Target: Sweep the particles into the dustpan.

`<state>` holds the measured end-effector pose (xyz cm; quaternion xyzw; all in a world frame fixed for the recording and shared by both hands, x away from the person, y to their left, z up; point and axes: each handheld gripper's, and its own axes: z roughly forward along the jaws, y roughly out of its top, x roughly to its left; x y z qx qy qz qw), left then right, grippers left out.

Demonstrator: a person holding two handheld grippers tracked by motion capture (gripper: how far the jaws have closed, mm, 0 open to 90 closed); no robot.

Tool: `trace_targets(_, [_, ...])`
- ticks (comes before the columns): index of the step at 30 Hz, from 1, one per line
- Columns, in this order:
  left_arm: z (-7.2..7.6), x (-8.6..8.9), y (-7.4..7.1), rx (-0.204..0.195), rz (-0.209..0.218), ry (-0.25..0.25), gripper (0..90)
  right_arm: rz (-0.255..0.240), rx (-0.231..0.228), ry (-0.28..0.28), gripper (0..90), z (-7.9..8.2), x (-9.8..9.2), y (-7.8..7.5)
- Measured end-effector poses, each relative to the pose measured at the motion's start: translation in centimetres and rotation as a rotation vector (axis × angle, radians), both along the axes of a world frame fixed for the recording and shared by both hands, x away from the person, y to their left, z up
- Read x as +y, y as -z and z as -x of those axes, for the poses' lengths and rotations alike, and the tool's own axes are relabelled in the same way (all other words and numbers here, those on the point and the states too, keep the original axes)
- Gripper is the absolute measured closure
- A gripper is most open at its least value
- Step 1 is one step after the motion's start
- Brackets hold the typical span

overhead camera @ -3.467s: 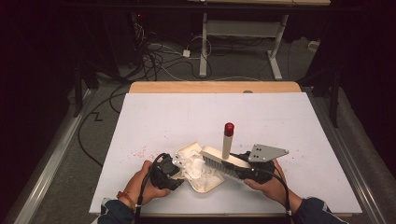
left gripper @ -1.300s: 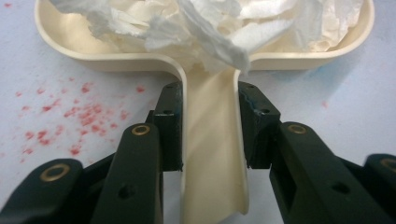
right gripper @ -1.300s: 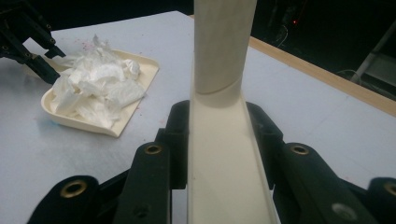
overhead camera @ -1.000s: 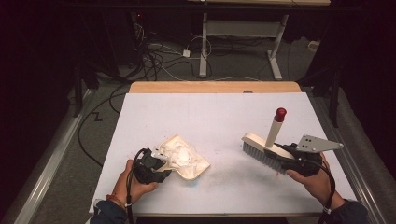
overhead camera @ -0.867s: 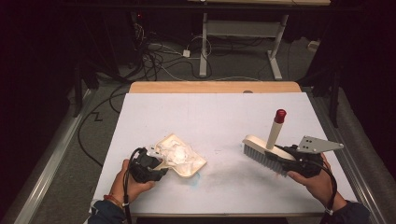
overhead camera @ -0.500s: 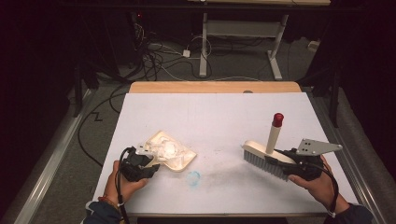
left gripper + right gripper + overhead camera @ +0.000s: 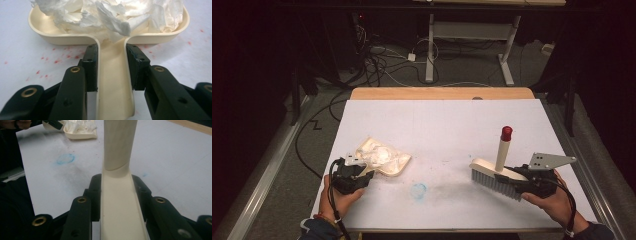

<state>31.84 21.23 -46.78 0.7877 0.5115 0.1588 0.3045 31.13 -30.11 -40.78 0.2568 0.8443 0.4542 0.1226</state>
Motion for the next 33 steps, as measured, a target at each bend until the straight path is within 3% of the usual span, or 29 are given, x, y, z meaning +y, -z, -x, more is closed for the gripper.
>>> trace_targets(11, [-0.3,0.8,0.3,-0.003,0.021,-0.079,62.4,0.008,0.036,-0.035,68.0,0.2,0.6,-0.1])
trace_targets(18, [-0.7,1.2,0.4,-0.003,0.027,-0.125,62.4,-0.006,0.11,-0.056,68.0,-0.1,0.5,-0.1])
trace_targets(23, [-1.0,1.1,0.5,-0.004,0.026,-0.148,62.3,-0.005,0.161,-0.028,68.0,-0.9,0.3,0.2])
trace_targets(27, [-1.4,1.2,0.6,0.001,0.041,-0.186,62.3,-0.005,0.18,0.013,68.0,-1.5,0.1,0.2])
trace_targets(33, [-1.7,0.8,0.6,0.002,0.035,-0.203,62.1,0.001,0.205,0.051,67.9,-2.9,0.1,0.4])
